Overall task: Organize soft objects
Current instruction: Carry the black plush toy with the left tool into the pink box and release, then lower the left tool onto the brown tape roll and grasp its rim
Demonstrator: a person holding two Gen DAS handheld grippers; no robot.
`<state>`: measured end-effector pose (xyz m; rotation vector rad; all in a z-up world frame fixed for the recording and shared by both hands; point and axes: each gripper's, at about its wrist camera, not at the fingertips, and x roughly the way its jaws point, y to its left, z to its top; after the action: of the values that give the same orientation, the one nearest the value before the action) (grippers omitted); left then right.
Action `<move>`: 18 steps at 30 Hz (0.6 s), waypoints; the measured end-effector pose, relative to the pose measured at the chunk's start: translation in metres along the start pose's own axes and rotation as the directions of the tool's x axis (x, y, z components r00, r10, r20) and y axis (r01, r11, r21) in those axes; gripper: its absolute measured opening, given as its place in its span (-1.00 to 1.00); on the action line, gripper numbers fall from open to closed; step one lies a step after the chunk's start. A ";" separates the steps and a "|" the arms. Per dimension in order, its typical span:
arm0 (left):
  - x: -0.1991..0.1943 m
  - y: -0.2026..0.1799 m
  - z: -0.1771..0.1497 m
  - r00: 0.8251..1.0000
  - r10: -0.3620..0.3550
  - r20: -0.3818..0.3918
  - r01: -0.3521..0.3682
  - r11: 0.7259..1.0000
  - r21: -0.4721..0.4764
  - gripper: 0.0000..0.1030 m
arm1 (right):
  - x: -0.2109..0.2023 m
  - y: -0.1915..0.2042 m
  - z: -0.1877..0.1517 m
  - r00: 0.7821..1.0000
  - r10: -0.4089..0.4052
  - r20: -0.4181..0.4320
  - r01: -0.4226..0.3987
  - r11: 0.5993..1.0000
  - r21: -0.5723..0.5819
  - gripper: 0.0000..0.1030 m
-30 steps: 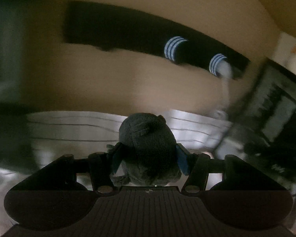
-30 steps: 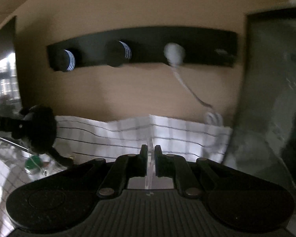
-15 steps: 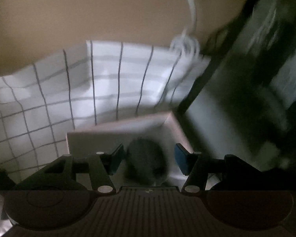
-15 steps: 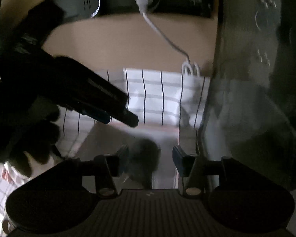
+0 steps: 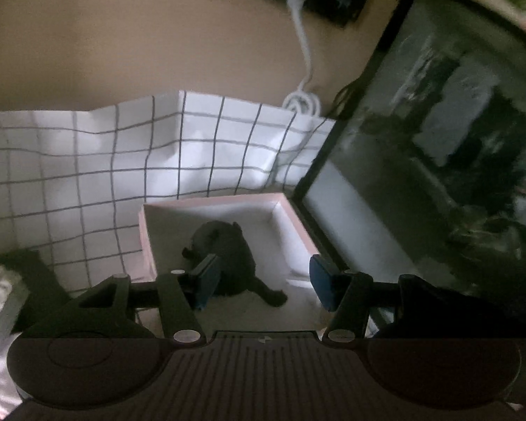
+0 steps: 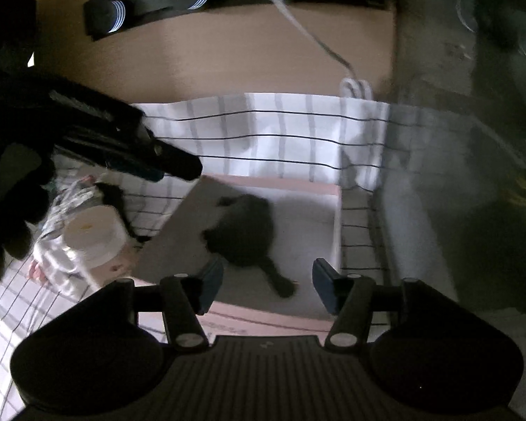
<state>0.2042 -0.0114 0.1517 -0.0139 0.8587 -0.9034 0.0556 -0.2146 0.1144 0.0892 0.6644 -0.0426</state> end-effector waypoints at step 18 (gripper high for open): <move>-0.109 0.095 -0.159 0.981 0.182 -0.064 -0.189 0.970 -0.150 0.19 | 0.003 0.133 -0.047 0.986 0.116 -0.117 -0.139 0.965 -0.221 0.18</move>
<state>0.1296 0.1779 0.0812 -0.0454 0.9588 -0.6623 0.0375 -0.0774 0.0848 -0.0882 0.7617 0.1638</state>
